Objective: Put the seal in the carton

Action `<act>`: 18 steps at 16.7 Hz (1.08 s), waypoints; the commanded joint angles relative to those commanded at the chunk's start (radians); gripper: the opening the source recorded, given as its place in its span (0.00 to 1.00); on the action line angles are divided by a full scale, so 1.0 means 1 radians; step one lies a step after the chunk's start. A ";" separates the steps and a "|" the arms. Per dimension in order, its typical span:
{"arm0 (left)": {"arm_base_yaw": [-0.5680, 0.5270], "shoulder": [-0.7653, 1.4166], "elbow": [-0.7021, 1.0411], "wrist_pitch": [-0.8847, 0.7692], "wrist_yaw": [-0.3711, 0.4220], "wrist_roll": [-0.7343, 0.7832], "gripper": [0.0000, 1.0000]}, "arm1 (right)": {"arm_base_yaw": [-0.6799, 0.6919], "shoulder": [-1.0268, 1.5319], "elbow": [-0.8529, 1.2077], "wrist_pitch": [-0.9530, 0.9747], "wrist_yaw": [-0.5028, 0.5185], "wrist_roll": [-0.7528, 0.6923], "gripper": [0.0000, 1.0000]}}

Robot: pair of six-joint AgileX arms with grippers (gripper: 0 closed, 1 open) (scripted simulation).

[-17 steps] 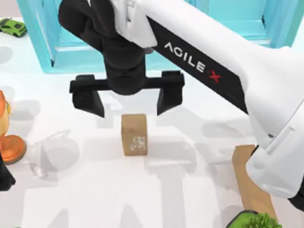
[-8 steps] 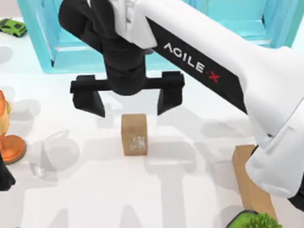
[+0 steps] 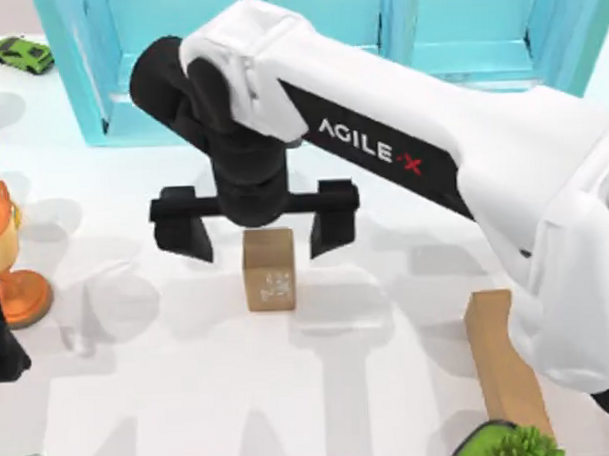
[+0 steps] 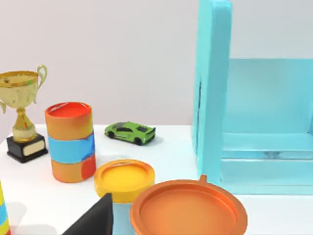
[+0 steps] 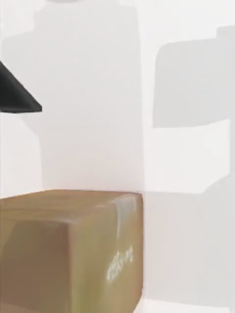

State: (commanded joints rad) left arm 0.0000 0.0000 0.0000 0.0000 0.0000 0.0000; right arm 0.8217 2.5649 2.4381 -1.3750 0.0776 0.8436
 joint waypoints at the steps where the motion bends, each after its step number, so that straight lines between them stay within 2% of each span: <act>1: 0.000 0.000 0.000 0.000 0.000 0.000 1.00 | -0.001 -0.007 -0.047 0.041 0.000 -0.001 1.00; 6: 0.000 0.000 0.000 0.000 0.000 0.000 1.00 | -0.004 -0.029 -0.215 0.186 -0.001 -0.004 1.00; 11: 0.000 0.000 0.000 0.000 0.000 0.000 1.00 | -0.004 -0.030 -0.225 0.195 -0.001 -0.005 1.00; 18: 0.000 0.000 0.000 0.000 0.000 0.000 1.00 | -0.004 -0.030 -0.225 0.195 -0.001 -0.005 0.47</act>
State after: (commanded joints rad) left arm 0.0000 0.0000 0.0000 0.0000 0.0000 0.0000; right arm 0.8174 2.5346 2.2127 -1.1797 0.0768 0.8389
